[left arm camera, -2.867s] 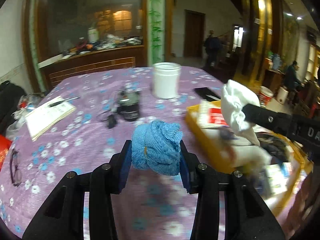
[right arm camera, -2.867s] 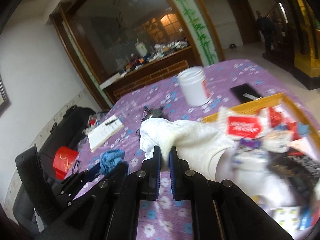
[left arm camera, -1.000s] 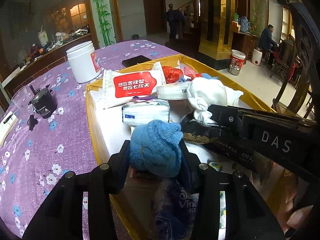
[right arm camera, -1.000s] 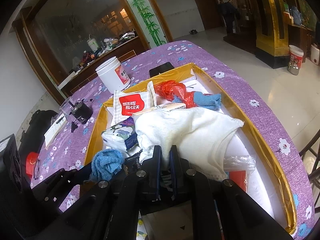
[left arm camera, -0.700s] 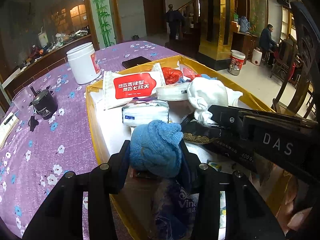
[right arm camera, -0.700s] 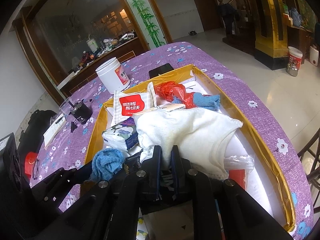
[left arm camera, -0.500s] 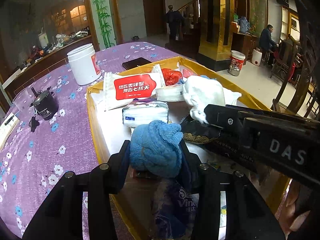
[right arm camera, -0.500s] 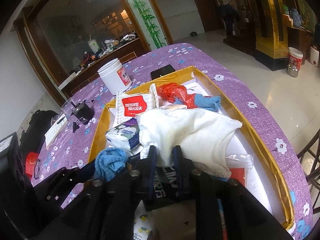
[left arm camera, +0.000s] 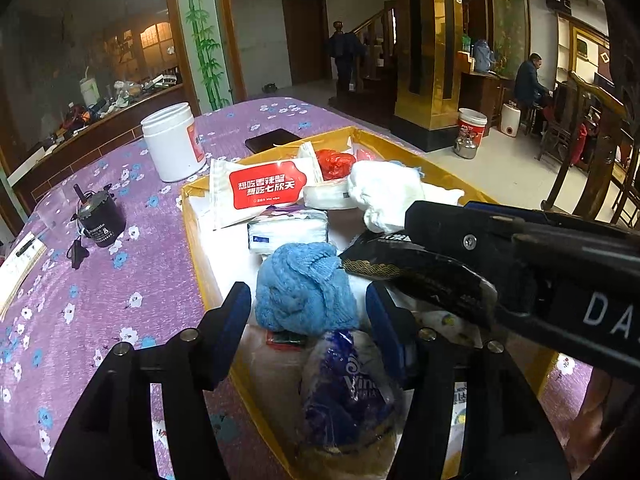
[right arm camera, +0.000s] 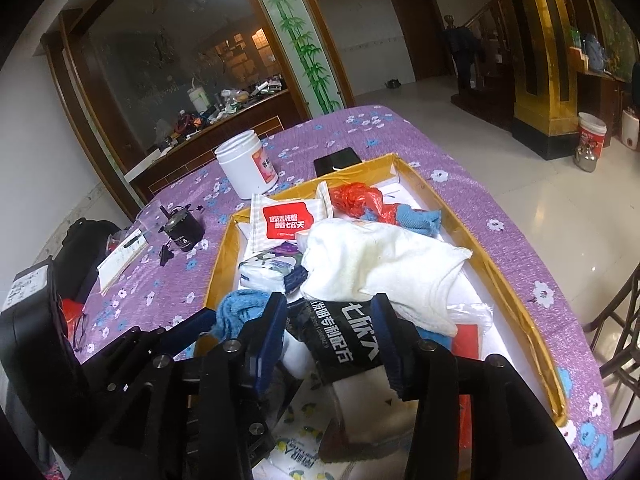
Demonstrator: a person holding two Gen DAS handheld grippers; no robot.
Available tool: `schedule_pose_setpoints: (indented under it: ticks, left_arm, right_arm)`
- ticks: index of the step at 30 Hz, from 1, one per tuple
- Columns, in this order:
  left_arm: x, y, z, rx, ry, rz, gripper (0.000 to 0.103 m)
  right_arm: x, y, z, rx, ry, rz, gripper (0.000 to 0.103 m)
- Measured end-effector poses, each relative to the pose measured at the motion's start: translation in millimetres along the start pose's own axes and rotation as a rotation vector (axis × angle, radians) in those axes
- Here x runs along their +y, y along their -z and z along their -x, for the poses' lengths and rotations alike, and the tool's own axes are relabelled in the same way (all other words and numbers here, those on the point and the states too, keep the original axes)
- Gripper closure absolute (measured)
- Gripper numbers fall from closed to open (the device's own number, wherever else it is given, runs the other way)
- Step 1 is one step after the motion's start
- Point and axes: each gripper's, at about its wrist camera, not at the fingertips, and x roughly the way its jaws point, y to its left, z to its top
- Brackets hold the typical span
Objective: Organize soft objects
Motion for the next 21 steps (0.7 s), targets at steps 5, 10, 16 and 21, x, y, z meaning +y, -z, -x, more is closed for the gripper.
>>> schedule_pose_setpoints:
  ticks: [5,10,16,21]
  left_arm:
    - [-2,2,7,-0.013,0.005,-0.006,0.044]
    - [0,5,17,-0.025,0.009,-0.008,0.044]
    - [11,23,41,-0.064,0.026,0.007,0.025]
    - [26,43,55,-0.093,0.065,0.047,0.021]
  right_arm:
    - [3,3,10,-0.009,0.004,0.01,0.054]
    - [5,6,20,-0.018,0.004,0.018,0.047]
    - [7,20,37,-0.033,0.007,0.026,0.029]
    - [2,43,59,-0.088,0.042,0.015,0.015]
